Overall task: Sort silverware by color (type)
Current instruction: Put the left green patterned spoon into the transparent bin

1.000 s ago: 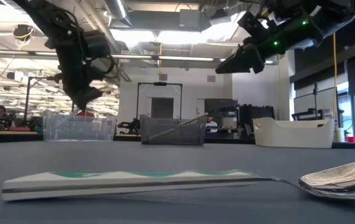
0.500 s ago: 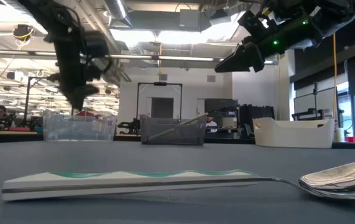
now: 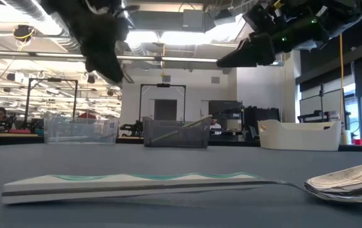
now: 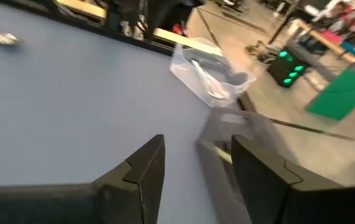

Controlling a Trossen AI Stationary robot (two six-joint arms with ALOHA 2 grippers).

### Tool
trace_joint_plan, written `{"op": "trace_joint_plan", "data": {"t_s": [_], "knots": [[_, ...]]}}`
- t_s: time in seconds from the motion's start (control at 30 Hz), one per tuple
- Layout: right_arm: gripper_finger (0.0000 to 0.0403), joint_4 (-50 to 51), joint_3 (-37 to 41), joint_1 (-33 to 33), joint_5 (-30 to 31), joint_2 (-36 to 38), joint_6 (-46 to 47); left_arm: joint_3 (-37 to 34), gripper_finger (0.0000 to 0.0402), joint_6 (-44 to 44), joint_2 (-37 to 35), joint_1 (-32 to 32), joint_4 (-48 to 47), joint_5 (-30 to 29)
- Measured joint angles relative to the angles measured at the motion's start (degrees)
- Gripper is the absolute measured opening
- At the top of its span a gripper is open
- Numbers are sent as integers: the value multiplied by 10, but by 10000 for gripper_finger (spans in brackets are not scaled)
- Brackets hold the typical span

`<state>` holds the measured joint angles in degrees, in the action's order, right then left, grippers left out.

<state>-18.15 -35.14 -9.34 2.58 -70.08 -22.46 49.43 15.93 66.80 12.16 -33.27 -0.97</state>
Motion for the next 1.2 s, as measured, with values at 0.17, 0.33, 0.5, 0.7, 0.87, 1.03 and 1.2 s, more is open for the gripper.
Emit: {"op": "trace_joint_plan", "data": {"t_s": [0.17,0.33,0.5,0.7,0.87,1.03,1.2], "knots": [[175,-2,0,27,-17,0,42,0,103,128,15,-149,-3,-32],[175,-2,0,94,7,0,39,0,103,274,40,-289,-6,-61],[175,10,0,148,53,0,27,0,103,441,84,-403,-6,-69],[175,27,0,181,84,0,27,0,103,656,148,-513,-6,-21],[175,29,-1,189,84,0,36,0,103,813,196,-594,-6,5],[175,40,-1,187,84,0,59,0,103,921,231,-645,-8,36],[175,57,-1,188,84,0,79,0,103,947,246,-658,-31,37]]}}
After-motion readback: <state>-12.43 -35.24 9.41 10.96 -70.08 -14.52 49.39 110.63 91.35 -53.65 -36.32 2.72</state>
